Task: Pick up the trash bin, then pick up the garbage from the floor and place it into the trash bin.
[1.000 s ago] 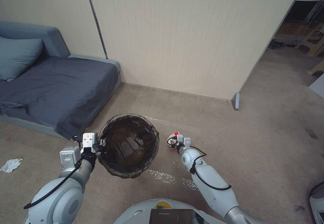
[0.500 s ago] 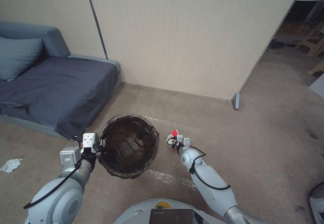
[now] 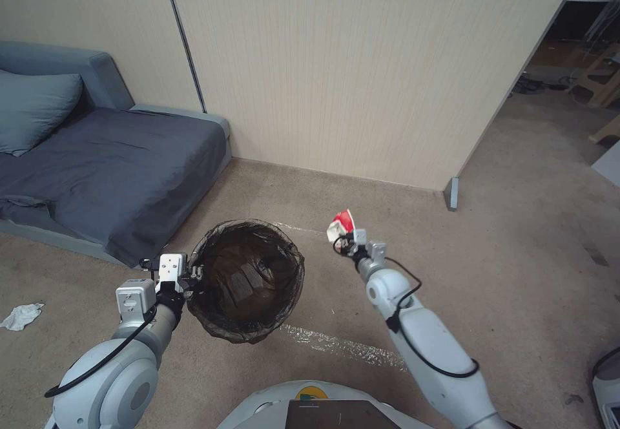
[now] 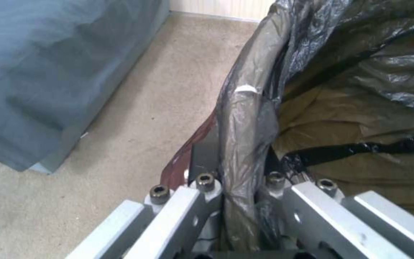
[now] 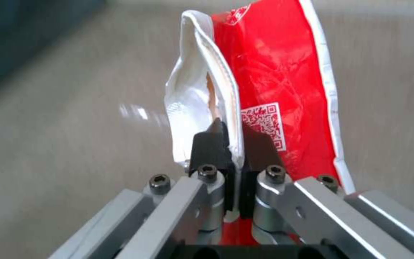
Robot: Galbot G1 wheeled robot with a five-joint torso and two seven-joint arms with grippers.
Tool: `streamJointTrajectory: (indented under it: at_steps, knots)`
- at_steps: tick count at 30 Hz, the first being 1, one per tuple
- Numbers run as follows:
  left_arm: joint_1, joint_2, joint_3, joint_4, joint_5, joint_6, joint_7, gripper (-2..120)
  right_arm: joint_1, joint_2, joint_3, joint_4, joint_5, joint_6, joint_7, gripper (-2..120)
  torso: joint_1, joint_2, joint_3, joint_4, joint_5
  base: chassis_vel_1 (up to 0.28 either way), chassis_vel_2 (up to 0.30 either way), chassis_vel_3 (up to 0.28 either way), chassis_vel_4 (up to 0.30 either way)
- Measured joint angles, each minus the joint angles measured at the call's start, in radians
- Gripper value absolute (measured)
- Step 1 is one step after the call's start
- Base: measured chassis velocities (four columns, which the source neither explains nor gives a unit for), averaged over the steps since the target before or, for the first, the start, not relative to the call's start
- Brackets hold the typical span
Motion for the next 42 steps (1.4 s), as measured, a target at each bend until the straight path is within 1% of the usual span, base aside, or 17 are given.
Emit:
streamJointTrajectory:
  at_steps: [2, 4, 6, 9, 10, 12, 16, 18, 23, 28, 30, 31, 33, 37, 38, 39, 42]
  knots:
    - [0.000, 0.000, 0.000, 0.000, 0.000, 0.000, 0.000, 2, -0.004, -0.012, 0.006, 0.025, 0.008, -0.006, -0.002, 0, 0.000, 0.000, 0.000, 0.0001, 0.0001, 0.000, 0.000, 0.000, 0.000]
    - [-0.002, -0.002, 0.002, 0.000, 0.002, 0.000, 0.000, 2, -0.024, -0.091, 0.044, 0.153, 0.051, -0.031, -0.010, 0, 0.000, 0.000, 0.000, 0.0000, 0.0000, 0.000, 0.000, 0.000, 0.000]
    - [-0.003, -0.003, 0.003, 0.000, 0.002, 0.000, 0.000, 2, -0.030, -0.115, 0.056, 0.184, 0.065, -0.038, -0.014, 0, 0.000, 0.000, 0.000, 0.0000, 0.0000, 0.000, 0.000, 0.000, 0.000]
    - [-0.004, -0.003, 0.004, 0.000, 0.003, -0.001, 0.000, 2, -0.060, -0.229, 0.114, 0.340, 0.158, -0.067, -0.034, 0, 0.000, 0.000, 0.000, -0.0004, 0.0001, 0.000, 0.000, 0.000, 0.000]
    - [-0.004, -0.003, 0.004, 0.000, 0.003, -0.001, 0.000, 2, -0.060, -0.229, 0.114, 0.340, 0.158, -0.067, -0.034, 0, 0.000, 0.000, 0.000, -0.0004, 0.0001, 0.000, 0.000, 0.000, 0.000]
    - [-0.004, 0.000, 0.004, 0.000, 0.003, -0.001, -0.001, 2, -0.075, -0.287, 0.150, 0.446, 0.235, -0.085, -0.055, 0, 0.000, 0.000, 0.000, -0.0002, 0.0002, 0.000, 0.000, 0.000, 0.000]
    - [-0.005, 0.003, 0.005, 0.000, 0.003, -0.002, -0.001, 2, -0.085, -0.330, 0.182, 0.532, 0.318, -0.100, -0.075, 0, 0.000, 0.000, 0.000, 0.0001, 0.0000, 0.000, 0.000, 0.000, 0.000]
    - [-0.005, 0.005, 0.008, 0.000, 0.003, -0.002, -0.001, 2, -0.082, -0.361, 0.200, 0.606, 0.413, -0.122, -0.082, 0, 0.000, 0.000, 0.000, -0.0001, 0.0000, 0.000, 0.000, 0.000, 0.000]
    - [-0.004, 0.007, 0.014, 0.000, 0.003, -0.002, -0.001, 2, -0.050, -0.388, 0.180, 0.678, 0.531, -0.157, -0.082, 0, 0.000, 0.000, 0.000, 0.0000, -0.0001, 0.000, 0.000, 0.000, 0.000]
    - [0.000, 0.014, 0.018, 0.000, 0.003, -0.002, -0.001, 2, 0.018, -0.411, 0.068, 0.711, 0.551, -0.161, -0.065, 0, 0.000, 0.000, 0.000, 0.0000, -0.0002, 0.000, 0.000, 0.000, 0.000]
    - [0.003, 0.019, 0.020, 0.000, 0.002, -0.002, -0.001, 2, 0.068, -0.413, -0.021, 0.720, 0.553, -0.166, -0.046, 0, 0.000, 0.000, 0.000, 0.0001, -0.0002, 0.000, 0.000, 0.000, 0.000]
    - [0.003, 0.019, 0.020, 0.000, 0.002, -0.002, -0.001, 2, 0.068, -0.413, -0.021, 0.720, 0.553, -0.166, -0.046, 0, 0.000, 0.000, 0.000, 0.0001, -0.0002, 0.000, 0.000, 0.000, 0.000]
    - [0.004, 0.022, 0.020, 0.000, 0.001, -0.002, -0.001, 2, 0.106, -0.412, -0.098, 0.721, 0.553, -0.169, -0.039, 0, 0.000, 0.000, 0.000, 0.0000, -0.0003, 0.000, 0.000, 0.000, 0.000]
    - [0.004, 0.026, 0.020, 0.000, 0.000, -0.002, -0.001, 2, 0.147, -0.398, -0.185, 0.712, 0.545, -0.170, -0.028, 0, 0.000, 0.000, 0.000, 0.0000, -0.0003, 0.000, 0.000, 0.000, 0.000]
    - [0.008, 0.028, 0.020, 0.000, -0.004, -0.002, -0.001, 2, 0.176, -0.385, -0.240, 0.705, 0.541, -0.171, -0.019, 0, 0.000, 0.000, 0.000, -0.0001, -0.0003, 0.000, 0.000, 0.000, 0.000]
    - [0.008, 0.028, 0.020, 0.000, -0.004, -0.002, -0.001, 2, 0.176, -0.385, -0.240, 0.705, 0.541, -0.171, -0.019, 0, 0.000, 0.000, 0.000, -0.0001, -0.0003, 0.000, 0.000, 0.000, 0.000]
    - [0.008, 0.033, 0.024, 0.000, -0.012, -0.001, -0.001, 2, 0.228, -0.365, -0.343, 0.699, 0.542, -0.177, 0.011, 0, 0.000, 0.000, 0.000, 0.0002, -0.0004, 0.000, 0.000, 0.000, 0.000]
